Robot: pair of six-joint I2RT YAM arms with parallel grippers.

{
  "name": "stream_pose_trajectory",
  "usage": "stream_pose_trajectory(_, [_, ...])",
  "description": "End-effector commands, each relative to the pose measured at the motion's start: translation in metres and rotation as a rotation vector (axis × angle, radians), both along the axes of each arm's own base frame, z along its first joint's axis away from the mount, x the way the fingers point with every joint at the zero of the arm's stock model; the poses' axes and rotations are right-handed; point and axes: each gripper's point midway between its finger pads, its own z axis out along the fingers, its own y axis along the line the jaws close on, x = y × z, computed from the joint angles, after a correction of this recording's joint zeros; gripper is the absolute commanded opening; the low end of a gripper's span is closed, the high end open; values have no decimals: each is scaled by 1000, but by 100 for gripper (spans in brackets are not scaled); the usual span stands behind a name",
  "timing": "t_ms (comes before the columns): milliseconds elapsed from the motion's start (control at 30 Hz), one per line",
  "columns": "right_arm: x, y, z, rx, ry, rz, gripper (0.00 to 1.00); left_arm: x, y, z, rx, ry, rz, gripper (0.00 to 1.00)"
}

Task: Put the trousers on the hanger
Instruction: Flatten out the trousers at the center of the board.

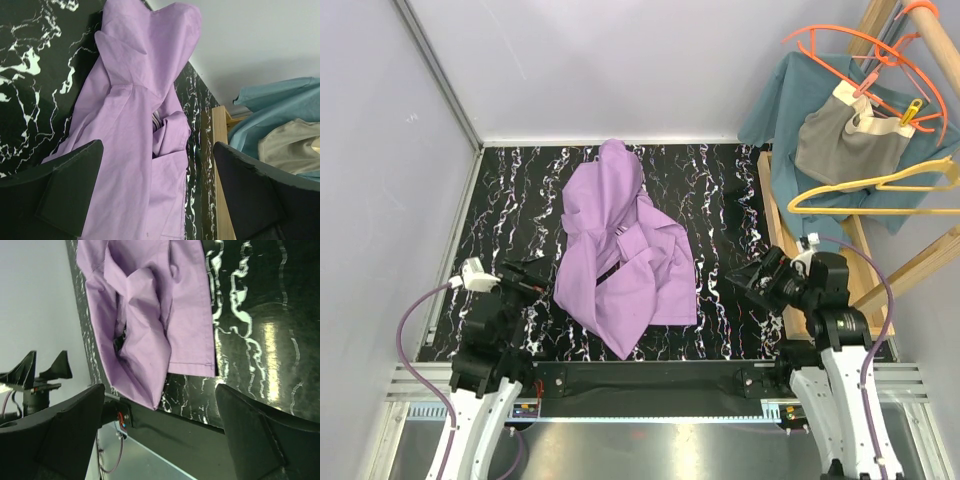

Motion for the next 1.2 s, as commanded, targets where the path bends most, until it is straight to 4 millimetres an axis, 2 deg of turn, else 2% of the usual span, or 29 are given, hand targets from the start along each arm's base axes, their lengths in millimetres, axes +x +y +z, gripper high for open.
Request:
stream_pose_trajectory(0, [14,17,36,40,-149,112,100,3,-2,13,-58,33,13,99])
stream_pose_trajectory(33, [20,22,34,58,-154,143,100,7,-3,5,-50,85,11,99])
stream_pose_trajectory(100, [22,27,27,47,-116,182,100,10,-8,5,-40,111,-11,99])
stream_pose_trajectory(133, [24,28,12,28,-6,199,100,13,-10,3,-33,133,-18,99])
stream_pose_trajectory(200, [25,26,-4,-70,67,251,100,17,-12,4,-22,136,-28,99])
stream_pose_trajectory(233, [34,29,-2,-84,104,285,100,18,-12,5,-21,131,-27,99])
stream_pose_trajectory(267, [33,30,-3,-94,136,310,100,20,-12,8,-23,120,-26,99])
stream_pose_trajectory(300, [41,33,9,-102,118,324,100,21,-11,10,-27,113,-19,99])
stream_pose_trajectory(333, [44,36,8,-88,139,357,100,22,-11,12,-29,104,-19,99])
stream_pose_trajectory(400, [46,48,25,-34,89,438,100,23,-8,18,-37,90,2,99])
stream_pose_trajectory(467, [53,52,29,-3,90,442,100,18,-3,12,-57,138,39,99])
stream_pose_trajectory(500, [46,58,31,42,101,490,100,17,7,15,-113,152,115,99])
stream_pose_trajectory(533, [51,64,34,87,66,519,100,7,14,-1,-122,238,163,99])
stream_pose_trajectory(567, [50,69,35,141,100,508,100,1,20,-4,-128,269,197,99])
stream_pose_trajectory(600, [51,67,26,134,128,478,100,-5,30,4,-136,259,253,99])
stream_pose_trajectory(667, [59,64,19,98,125,449,100,-9,38,10,-89,216,267,99])
stream_pose_trajectory(800, [76,68,20,131,81,421,100,-16,44,31,-55,91,258,99])
stream_pose_trajectory(900, [98,83,21,143,47,422,100,-11,34,39,14,88,183,99])
stream_pose_trajectory(933, [101,87,19,131,55,433,100,-3,29,32,52,146,158,99])
stream_pose_trajectory(1000, [107,99,13,67,67,483,100,4,17,47,137,154,66,99])
stream_pose_trajectory(1067, [117,104,12,18,62,486,100,23,6,55,236,205,-19,99])
stream_pose_trajectory(1133, [115,104,-6,-31,158,479,100,36,2,52,288,282,-52,99])
stream_pose_trajectory(1167, [122,93,-20,-135,182,437,100,52,-2,50,337,342,-88,99])
